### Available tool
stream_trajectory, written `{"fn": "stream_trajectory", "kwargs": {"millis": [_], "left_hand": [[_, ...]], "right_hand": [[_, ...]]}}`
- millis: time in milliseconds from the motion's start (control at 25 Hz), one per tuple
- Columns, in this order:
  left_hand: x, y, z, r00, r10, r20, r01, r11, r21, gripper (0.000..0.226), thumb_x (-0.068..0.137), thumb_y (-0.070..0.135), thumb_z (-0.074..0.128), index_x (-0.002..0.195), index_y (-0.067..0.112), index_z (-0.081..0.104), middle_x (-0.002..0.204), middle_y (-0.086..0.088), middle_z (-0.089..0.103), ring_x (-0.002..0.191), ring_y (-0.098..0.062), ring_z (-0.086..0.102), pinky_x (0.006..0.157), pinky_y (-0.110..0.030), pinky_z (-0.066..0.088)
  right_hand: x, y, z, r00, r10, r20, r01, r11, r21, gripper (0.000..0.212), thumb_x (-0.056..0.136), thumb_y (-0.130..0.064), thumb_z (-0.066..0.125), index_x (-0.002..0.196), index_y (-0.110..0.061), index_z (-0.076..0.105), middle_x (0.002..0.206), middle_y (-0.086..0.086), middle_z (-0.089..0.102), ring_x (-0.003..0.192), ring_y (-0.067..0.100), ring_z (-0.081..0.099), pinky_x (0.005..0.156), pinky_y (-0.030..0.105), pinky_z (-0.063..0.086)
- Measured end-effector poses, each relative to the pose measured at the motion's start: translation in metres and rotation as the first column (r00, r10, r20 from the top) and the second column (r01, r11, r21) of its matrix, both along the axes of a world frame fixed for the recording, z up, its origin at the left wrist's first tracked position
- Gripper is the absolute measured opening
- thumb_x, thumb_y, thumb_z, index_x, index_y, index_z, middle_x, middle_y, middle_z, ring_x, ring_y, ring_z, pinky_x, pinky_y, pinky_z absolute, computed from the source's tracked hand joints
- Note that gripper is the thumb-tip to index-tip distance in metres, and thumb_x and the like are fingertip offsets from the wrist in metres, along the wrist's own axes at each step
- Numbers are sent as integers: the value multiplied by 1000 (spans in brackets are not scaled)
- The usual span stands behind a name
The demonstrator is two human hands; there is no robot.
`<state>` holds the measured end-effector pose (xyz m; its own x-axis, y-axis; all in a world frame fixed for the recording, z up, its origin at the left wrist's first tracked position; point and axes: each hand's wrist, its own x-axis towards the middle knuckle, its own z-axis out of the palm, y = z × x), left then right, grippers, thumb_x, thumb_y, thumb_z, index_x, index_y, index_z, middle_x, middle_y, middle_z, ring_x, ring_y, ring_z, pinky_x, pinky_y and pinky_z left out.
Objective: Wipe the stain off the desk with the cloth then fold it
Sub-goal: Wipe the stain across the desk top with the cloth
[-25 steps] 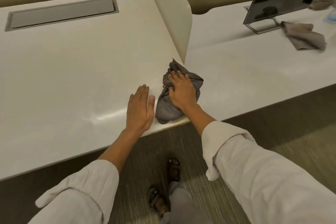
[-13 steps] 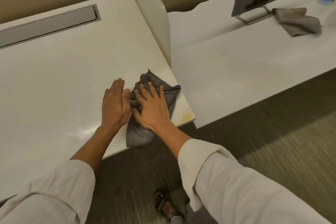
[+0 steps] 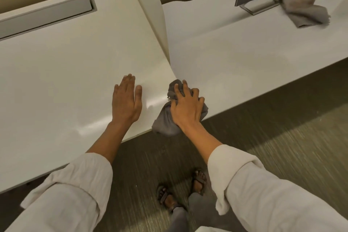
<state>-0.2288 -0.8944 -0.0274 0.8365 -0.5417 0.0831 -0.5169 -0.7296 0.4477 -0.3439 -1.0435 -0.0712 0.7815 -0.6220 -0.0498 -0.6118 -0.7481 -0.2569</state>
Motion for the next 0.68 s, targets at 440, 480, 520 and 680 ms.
{"fn": "stream_trajectory", "kwargs": {"millis": [440, 480, 520, 680], "left_hand": [[-29, -11, 25, 1000, -11, 19, 12, 996, -87, 62, 100, 42, 18, 150, 8, 33, 158, -10, 31, 149, -22, 22, 122, -40, 11], [-32, -16, 25, 1000, -22, 14, 24, 996, -88, 61, 100, 42, 18, 150, 9, 33, 159, -9, 31, 149, -22, 22, 122, -39, 11], [-35, -22, 24, 999, -33, 5, 33, 995, -92, 61, 100, 43, 18, 150, 10, 33, 159, -8, 31, 149, -21, 22, 122, -38, 10], [-37, -53, 17, 998, -1, -67, -8, 989, -145, 62, 99, 49, 17, 147, 16, 39, 157, -4, 35, 147, -20, 27, 122, -36, 13]], "right_hand": [[-95, -71, 25, 610, -735, 298, 84, 433, 898, 29, 99, -48, 48, 91, -28, 68, 84, -8, 74, 85, 10, 69, 65, 20, 55], [-102, -78, 25, 562, -799, 215, 64, 301, 951, 34, 98, -49, 48, 89, -25, 70, 78, -5, 75, 79, 12, 71, 60, 20, 55], [-108, -84, 20, 518, -847, 122, 19, 154, 988, 40, 98, -50, 47, 87, -22, 73, 76, -3, 77, 75, 13, 72, 59, 22, 55], [-118, -103, -10, 384, -912, -144, -343, -286, 895, 51, 99, -51, 43, 103, -12, 76, 101, 15, 74, 95, 27, 71, 77, 37, 57]]}}
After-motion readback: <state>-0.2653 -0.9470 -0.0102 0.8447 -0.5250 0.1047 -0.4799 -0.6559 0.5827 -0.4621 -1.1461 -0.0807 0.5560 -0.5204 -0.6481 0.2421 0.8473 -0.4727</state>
